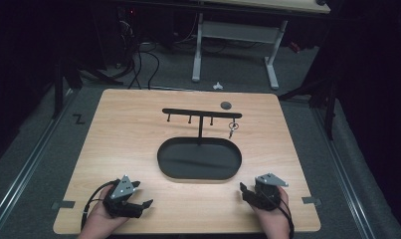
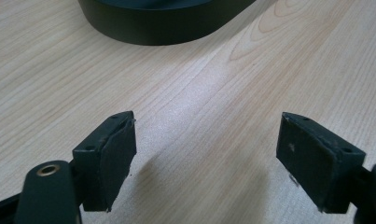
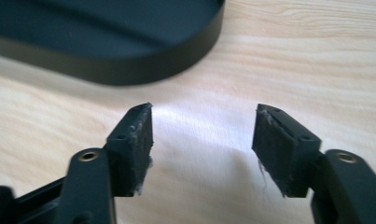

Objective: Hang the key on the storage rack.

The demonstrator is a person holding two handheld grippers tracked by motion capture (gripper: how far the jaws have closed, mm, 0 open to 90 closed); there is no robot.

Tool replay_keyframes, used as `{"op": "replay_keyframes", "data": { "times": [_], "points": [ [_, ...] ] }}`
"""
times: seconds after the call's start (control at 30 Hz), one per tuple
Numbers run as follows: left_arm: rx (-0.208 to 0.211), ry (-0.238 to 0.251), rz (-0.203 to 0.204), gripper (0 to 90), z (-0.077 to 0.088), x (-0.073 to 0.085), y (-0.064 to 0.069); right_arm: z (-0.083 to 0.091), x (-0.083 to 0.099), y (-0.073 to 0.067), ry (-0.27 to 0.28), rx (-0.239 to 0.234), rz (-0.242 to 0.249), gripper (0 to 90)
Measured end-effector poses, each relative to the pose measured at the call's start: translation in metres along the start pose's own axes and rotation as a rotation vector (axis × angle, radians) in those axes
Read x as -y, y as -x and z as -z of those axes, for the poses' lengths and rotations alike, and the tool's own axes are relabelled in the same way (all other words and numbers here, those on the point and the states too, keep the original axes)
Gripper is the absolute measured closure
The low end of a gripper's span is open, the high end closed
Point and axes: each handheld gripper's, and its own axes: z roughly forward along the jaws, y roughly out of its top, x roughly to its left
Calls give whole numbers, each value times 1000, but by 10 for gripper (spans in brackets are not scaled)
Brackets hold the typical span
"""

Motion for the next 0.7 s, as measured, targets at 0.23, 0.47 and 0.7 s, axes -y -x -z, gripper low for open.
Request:
{"op": "replay_keyframes", "data": {
  "times": [0.23, 0.47, 0.7],
  "points": [
    [-25, 12, -5, 203, 2, -2, 0, 4, 8, -7, 26, -5, -19, 324],
    [-20, 9, -7, 203, 0, -2, 1, 4, 7, -6, 61, -3, -20, 319],
    [-7, 3, -12, 203, 0, -2, 2, 3, 7, -3, 59, -6, -40, 334]
  ]
}}
